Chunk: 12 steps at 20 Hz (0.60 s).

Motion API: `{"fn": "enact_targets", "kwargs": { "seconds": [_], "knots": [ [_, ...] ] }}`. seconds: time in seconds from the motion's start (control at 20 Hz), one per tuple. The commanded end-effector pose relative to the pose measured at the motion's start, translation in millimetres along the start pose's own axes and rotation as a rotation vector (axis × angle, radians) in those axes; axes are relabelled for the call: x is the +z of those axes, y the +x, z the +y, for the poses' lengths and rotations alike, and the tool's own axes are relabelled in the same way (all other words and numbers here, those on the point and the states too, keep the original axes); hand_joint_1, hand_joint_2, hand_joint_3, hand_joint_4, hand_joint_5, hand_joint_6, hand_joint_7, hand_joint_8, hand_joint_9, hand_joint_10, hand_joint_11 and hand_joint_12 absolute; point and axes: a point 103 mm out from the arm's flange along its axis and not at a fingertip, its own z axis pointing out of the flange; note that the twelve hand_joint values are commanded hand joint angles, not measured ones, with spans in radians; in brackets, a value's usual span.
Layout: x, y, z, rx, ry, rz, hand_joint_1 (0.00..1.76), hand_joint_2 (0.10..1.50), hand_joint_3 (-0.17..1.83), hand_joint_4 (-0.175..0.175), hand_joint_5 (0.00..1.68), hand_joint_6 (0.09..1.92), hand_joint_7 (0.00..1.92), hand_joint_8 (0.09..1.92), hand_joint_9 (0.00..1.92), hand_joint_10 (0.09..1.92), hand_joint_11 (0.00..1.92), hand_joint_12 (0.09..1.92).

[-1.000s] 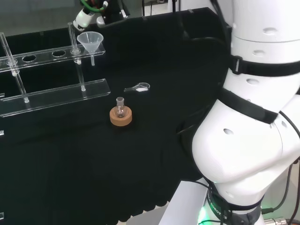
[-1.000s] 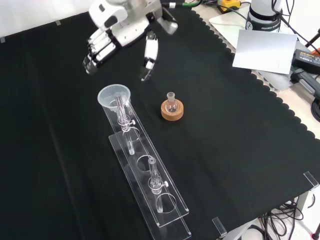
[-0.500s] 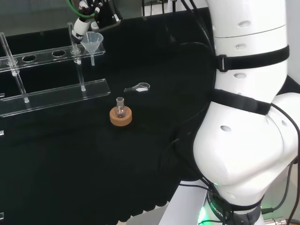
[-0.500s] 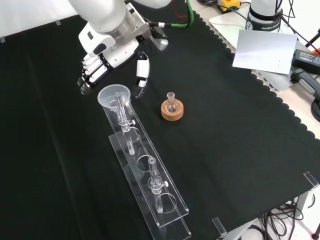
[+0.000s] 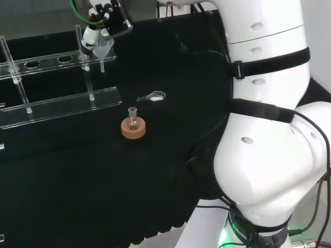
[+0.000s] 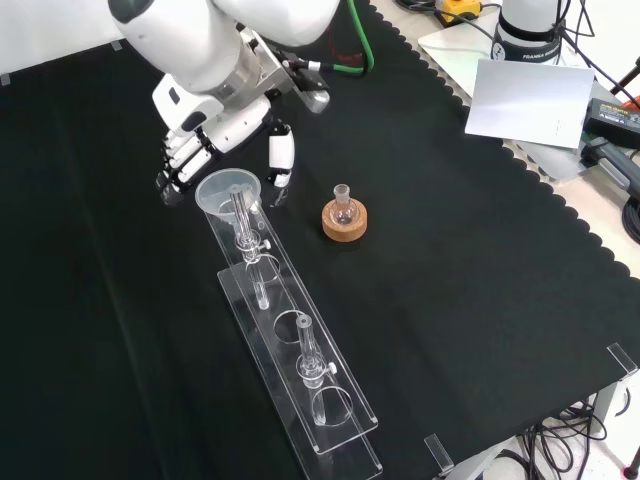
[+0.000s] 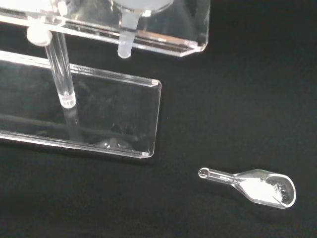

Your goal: Pick up the funnel from the transparent funnel stand.

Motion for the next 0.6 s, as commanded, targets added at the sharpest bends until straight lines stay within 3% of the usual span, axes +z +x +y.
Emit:
{"fn": "enact_targets", "kwargs": {
  "seconds": [0.05, 0.6],
  "knots": [
    [5.9, 4.6, 3.4, 0.006, 0.024, -0.007, 0.54, 0.70, 0.35, -0.004, 0.00, 0.09, 0.00, 0.38, 0.11, 0.87, 0.23, 1.51],
    [11.9, -0.9, 9.1, 0.029, 0.047, -0.013, 0.54, 0.68, 0.41, -0.026, 0.14, 0.09, 0.08, 0.71, 0.37, 0.77, 0.30, 1.49]
  ]
}}
